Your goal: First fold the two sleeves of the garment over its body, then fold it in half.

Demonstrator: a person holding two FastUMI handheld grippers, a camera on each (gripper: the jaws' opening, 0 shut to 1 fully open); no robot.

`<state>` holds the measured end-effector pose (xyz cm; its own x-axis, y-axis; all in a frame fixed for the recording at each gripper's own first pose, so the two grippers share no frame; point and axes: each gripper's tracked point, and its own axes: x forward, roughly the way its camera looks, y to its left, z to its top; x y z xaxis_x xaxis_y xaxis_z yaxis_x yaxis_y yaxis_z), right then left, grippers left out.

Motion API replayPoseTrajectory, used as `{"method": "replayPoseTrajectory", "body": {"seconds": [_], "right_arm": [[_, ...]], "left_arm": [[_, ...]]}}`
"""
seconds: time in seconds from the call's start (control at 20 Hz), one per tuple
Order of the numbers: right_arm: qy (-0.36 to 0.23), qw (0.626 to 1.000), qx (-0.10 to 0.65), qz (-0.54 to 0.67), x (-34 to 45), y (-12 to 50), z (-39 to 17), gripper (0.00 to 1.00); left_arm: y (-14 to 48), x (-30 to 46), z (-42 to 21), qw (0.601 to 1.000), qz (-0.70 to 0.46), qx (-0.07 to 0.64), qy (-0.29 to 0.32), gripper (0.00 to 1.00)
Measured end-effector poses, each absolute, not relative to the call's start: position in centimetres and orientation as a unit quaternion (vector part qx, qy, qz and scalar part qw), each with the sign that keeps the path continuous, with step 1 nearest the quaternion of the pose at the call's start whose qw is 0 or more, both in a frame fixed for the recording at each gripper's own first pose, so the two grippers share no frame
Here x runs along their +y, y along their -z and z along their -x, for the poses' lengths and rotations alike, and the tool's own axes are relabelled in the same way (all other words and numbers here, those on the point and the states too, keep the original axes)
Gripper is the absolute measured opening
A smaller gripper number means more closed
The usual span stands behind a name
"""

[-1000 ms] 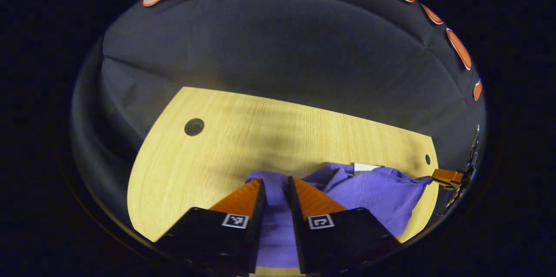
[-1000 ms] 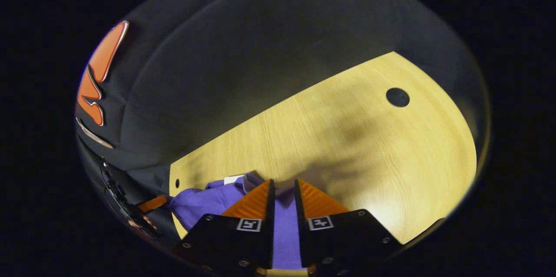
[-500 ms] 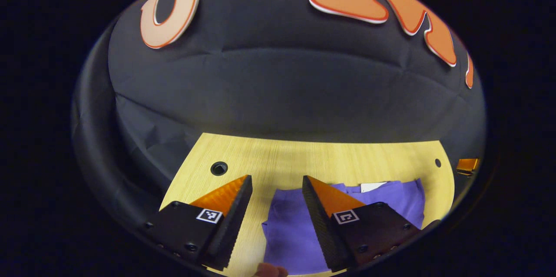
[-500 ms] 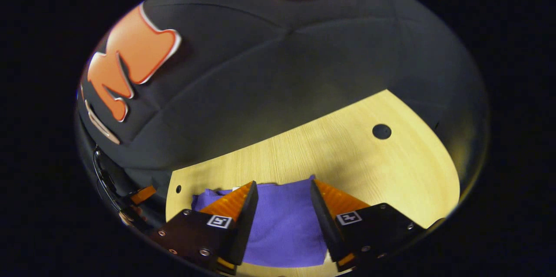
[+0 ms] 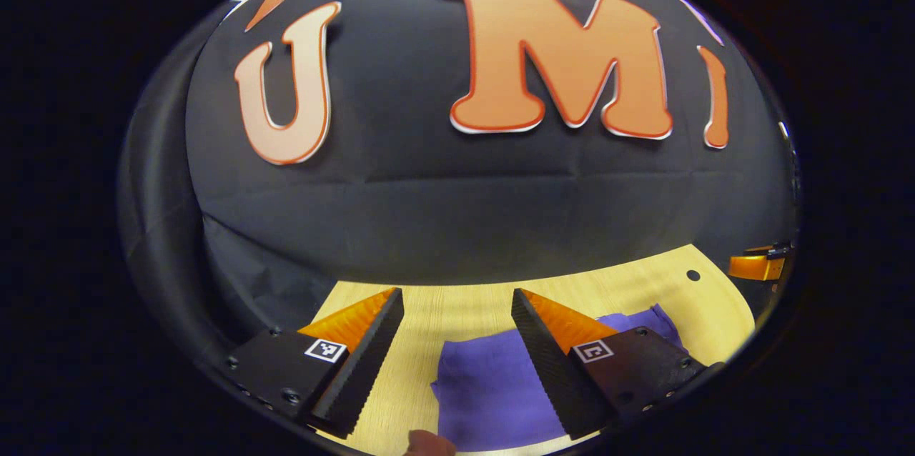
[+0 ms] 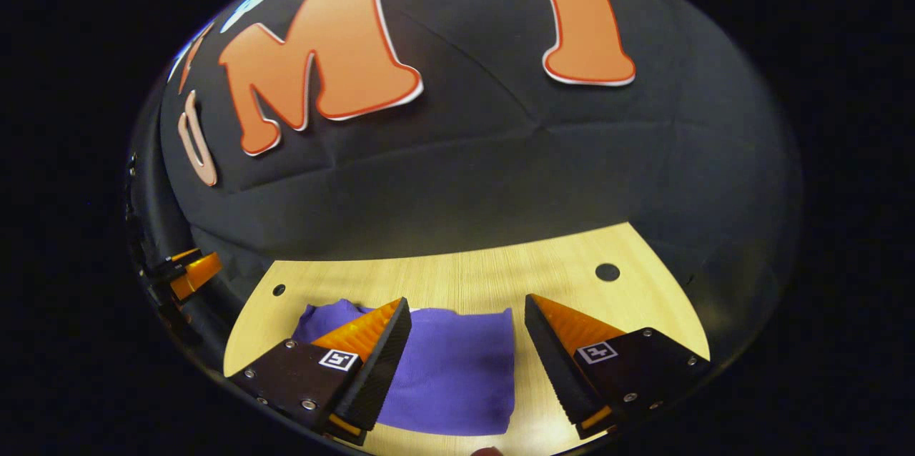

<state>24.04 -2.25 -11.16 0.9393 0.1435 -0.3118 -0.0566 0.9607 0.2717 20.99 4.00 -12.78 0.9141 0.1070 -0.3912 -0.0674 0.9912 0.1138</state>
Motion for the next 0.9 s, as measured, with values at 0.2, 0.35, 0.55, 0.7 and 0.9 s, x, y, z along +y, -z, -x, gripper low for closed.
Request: {"method": "replayPoseTrajectory", "body": {"seconds": [0.2, 0.35, 0.55, 0.7, 0.9], "right_arm": [[-0.042, 0.986, 0.113, -0.115, -1.8, 8.1, -22.1, 0.95], [-0.046, 0.991, 0.063, -0.104, -1.2, 5.3, -20.5, 0.95], [-0.056, 0.996, 0.040, -0.058, -0.3, 4.7, -18.4, 0.95], [-0.066, 0.996, 0.011, -0.050, 0.9, 2.8, -16.4, 0.95], [-0.070, 0.995, -0.023, -0.060, 2.0, 1.1, -13.1, 0.95]], "left_arm": [[8.2, 1.4, -17.3, 0.988, -0.070, 0.135, -0.030, 0.98], [5.9, -0.3, -15.3, 0.991, -0.084, 0.095, -0.030, 0.99], [3.3, -2.0, -12.6, 0.996, -0.067, 0.052, -0.033, 0.99], [1.2, -2.3, -10.5, 0.996, -0.074, 0.001, -0.041, 0.99], [-0.6, -3.2, -7.5, 0.998, -0.057, -0.023, -0.029, 1.00]]}}
